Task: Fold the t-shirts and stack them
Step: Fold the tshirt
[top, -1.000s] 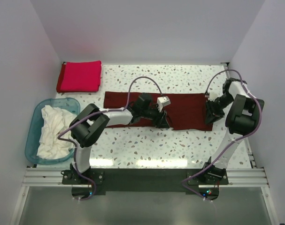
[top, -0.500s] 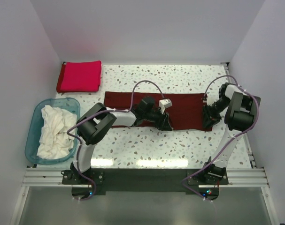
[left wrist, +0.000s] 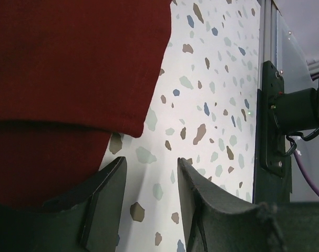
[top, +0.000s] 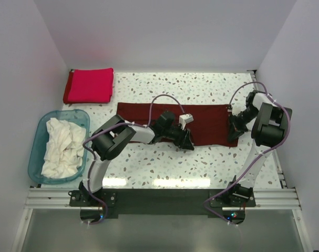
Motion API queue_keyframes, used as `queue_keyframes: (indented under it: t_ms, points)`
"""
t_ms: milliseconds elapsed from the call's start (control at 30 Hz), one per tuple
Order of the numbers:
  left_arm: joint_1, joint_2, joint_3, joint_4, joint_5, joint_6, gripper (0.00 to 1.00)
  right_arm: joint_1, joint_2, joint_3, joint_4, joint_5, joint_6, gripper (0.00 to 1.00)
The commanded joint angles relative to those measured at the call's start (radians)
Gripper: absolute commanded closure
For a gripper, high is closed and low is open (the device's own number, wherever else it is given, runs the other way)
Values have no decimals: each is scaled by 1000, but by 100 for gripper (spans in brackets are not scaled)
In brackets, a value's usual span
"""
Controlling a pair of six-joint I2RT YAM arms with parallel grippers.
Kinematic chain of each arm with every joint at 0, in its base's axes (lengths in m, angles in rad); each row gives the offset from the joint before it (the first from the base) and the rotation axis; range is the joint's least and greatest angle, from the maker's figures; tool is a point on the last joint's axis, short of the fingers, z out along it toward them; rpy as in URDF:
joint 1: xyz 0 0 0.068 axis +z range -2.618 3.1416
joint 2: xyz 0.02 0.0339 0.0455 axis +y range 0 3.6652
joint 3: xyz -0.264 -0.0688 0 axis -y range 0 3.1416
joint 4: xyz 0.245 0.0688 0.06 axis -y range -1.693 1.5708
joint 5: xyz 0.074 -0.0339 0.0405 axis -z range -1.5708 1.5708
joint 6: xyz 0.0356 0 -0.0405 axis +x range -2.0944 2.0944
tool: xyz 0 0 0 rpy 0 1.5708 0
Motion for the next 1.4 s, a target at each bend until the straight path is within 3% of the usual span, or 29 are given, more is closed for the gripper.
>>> queue_keyframes:
  t_ms: [0, 133, 167, 233, 367, 467, 533, 667, 933, 1367]
  points:
    - [-11, -16, 21, 62, 10, 8, 52, 3, -23, 27, -30, -57, 11, 100]
    - [-32, -221, -111, 85, -95, 240, 51, 4, -34, 38, -38, -71, 10, 100]
    - [-39, -257, -137, 85, -149, 394, 50, 4, -32, 41, -42, -71, 10, 100]
    - [-52, -324, -215, 134, -197, 546, 48, 3, -32, 47, -46, -71, 8, 100]
    - [-98, -342, -331, 281, -293, 968, 43, 4, -29, 58, -49, -74, 14, 100]
    - [-129, -307, -407, 514, -316, 1171, 35, 4, -28, 58, -47, -74, 22, 100]
    - [-152, -256, -414, 571, -339, 1274, 33, 3, -26, 59, -47, -76, 27, 100]
    - [-169, -173, -411, 717, -350, 1407, 30, 4, -17, 70, -55, -72, 28, 100]
    - [-190, -70, -420, 775, -326, 1584, 32, 3, -2, 88, -62, -77, 30, 100]
    - [-210, 48, -357, 746, -341, 1707, 47, 3, 4, 70, -65, -86, 22, 100]
